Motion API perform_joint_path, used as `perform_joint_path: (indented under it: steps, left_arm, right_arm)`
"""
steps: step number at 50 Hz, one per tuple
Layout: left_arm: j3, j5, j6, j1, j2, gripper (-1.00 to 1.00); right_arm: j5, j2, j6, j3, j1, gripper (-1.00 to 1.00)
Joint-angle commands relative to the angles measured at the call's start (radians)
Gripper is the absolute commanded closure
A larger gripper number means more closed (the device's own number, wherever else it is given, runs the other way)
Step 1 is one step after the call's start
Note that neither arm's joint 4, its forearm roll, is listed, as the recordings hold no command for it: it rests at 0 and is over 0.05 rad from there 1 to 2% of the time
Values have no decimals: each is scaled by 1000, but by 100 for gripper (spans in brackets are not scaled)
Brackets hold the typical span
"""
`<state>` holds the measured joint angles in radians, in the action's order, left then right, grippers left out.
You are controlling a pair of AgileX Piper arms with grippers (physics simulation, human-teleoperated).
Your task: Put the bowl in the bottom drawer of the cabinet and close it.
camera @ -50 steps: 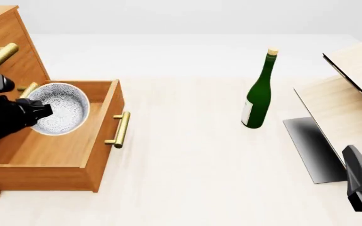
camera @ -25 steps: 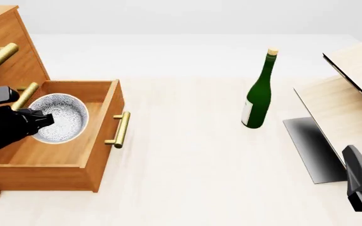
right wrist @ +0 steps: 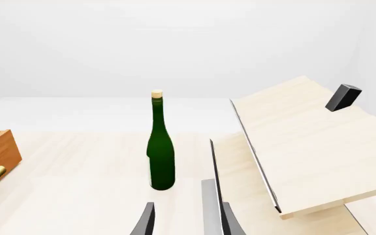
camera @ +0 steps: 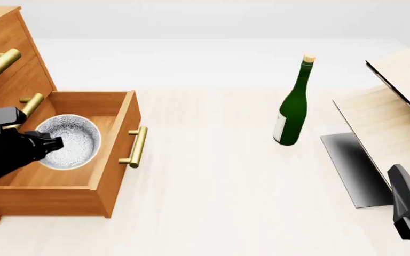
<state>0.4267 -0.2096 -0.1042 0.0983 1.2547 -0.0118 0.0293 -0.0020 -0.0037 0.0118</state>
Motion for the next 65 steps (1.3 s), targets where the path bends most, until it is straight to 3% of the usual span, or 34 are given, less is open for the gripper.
perform_joint_path:
  steps: [1, 65]
  left_arm:
    - [-6, -27, 13, 17, 27, 100]
    - [-36, -158, 51, 66, 189, 100]
  right_arm:
    - [0, 0, 0, 0, 0, -100]
    - [0, 0, 0, 0, 0, -100]
